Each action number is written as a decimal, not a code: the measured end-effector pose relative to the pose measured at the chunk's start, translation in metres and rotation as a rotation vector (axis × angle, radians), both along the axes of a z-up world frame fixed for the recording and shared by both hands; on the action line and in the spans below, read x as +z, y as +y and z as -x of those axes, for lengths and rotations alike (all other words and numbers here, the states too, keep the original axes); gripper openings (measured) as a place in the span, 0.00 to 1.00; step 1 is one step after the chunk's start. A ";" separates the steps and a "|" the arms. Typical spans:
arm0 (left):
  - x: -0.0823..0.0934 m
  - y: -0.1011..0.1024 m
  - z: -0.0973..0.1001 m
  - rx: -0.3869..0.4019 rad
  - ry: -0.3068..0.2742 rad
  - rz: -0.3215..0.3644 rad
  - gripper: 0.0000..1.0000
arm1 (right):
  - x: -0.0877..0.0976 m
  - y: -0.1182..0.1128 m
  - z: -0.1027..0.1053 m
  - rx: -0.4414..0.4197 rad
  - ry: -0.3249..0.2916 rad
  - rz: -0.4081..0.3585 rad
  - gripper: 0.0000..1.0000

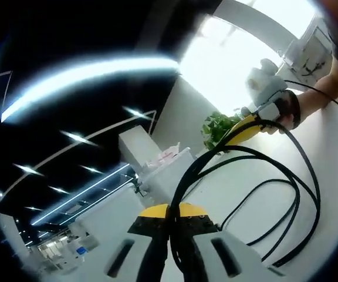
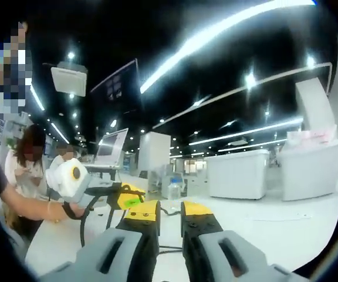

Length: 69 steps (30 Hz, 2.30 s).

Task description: Coil the Type-C to USB data cable on the desktop and secure it with Velcro straps.

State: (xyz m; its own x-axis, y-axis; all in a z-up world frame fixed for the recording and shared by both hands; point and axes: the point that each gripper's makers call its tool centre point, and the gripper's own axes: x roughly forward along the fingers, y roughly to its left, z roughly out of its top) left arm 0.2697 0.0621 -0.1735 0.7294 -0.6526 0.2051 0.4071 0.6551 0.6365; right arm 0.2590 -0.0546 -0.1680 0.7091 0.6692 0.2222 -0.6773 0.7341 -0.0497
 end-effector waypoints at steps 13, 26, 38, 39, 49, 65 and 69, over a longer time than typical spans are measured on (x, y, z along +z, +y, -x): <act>0.011 0.004 0.006 0.001 -0.036 0.026 0.05 | -0.066 -0.016 -0.039 -0.146 0.195 0.201 0.20; 0.031 0.012 0.015 0.001 -0.090 0.069 0.05 | -0.111 -0.012 -0.047 -0.143 0.290 0.347 0.21; 0.049 0.017 0.025 -0.012 -0.140 0.115 0.05 | -0.131 -0.010 -0.053 -0.148 0.354 0.380 0.19; 0.050 0.018 0.026 -0.015 -0.144 0.119 0.05 | -0.131 -0.011 -0.053 -0.151 0.357 0.377 0.19; 0.053 0.017 0.030 -0.022 -0.155 0.128 0.05 | -0.135 -0.023 -0.056 -0.182 0.424 0.345 0.06; 0.047 0.016 0.023 -0.016 -0.131 0.119 0.05 | -0.115 -0.023 -0.055 -0.191 0.280 0.494 0.02; 0.045 0.015 0.021 -0.014 -0.122 0.117 0.05 | -0.105 -0.025 -0.054 -0.204 0.263 0.453 0.02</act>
